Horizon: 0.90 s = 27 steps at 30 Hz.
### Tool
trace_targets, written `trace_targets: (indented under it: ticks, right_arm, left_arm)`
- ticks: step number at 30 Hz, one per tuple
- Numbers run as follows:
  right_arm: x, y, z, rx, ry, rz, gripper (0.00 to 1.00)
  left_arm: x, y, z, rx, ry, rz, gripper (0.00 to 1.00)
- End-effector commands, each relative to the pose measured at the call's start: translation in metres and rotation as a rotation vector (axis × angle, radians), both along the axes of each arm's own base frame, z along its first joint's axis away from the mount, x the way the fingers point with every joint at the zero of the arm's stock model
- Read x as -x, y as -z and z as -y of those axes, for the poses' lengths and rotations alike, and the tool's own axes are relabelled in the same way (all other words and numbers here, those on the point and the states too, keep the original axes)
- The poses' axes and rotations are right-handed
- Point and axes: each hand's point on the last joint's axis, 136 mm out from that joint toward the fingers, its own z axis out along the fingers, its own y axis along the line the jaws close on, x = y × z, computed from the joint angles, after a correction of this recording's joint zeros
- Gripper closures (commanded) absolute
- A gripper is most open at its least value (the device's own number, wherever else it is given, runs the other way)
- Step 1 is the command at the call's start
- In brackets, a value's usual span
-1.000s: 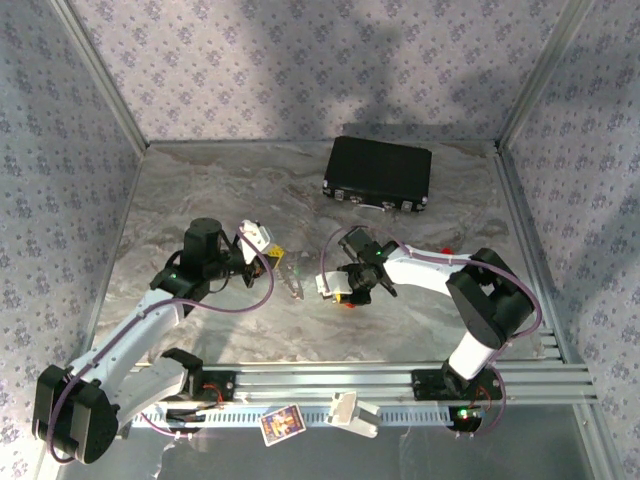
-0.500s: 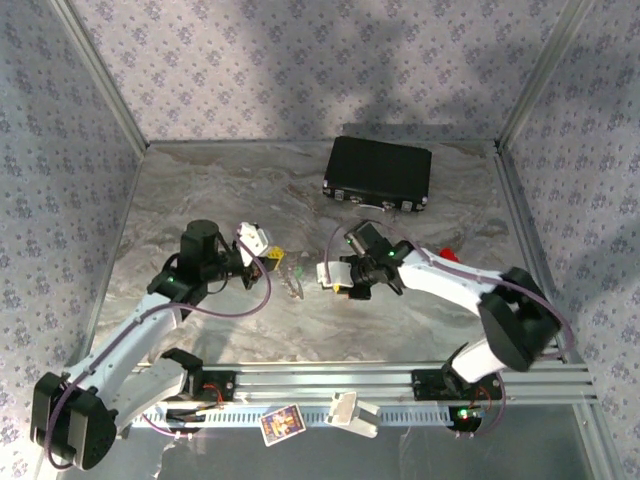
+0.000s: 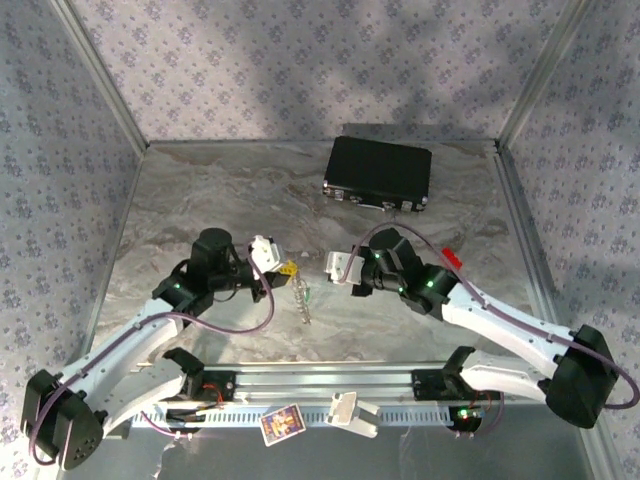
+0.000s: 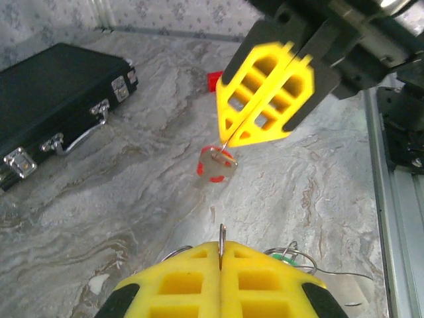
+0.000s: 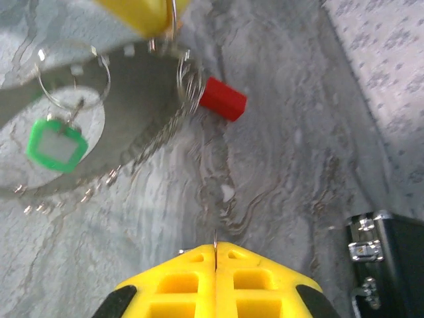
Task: Put the keys on the keyring
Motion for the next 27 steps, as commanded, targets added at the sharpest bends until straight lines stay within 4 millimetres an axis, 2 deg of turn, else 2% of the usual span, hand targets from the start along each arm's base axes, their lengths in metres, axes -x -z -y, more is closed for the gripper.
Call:
trace_targets:
  ticks: [1,5,10,16,21,27]
  right_arm:
    - [-0.001,-0.019,-0.006,-0.055,0.012,0.038,1.00]
    - [0.000,-0.024,-0.008,-0.072,0.013,0.022,1.00]
    - [-0.007,-0.030,-0.009,-0.089,0.040,0.028,1.00]
    - [-0.003,-0.039,-0.019,-0.124,0.000,-0.008,1.00]
    - [0.008,-0.047,-0.027,-0.176,-0.085,-0.127,1.00]
    - [0.021,-0.059,-0.027,-0.229,-0.135,-0.274,1.00]
  left_arm:
    - [-0.027,-0.027,0.000,0.045,-0.171,-0.051,1.00]
    - [-0.033,-0.030,0.001,0.087,-0.243,-0.134,1.00]
    - [-0.029,-0.031,0.005,0.107,-0.251,-0.156,1.00]
    - [-0.025,-0.035,0.009,0.139,-0.238,-0.195,1.00]
    - [-0.013,-0.035,0.013,0.127,-0.166,-0.082,1.00]
    - [-0.001,-0.038,0.020,0.106,-0.060,0.098,1.00]
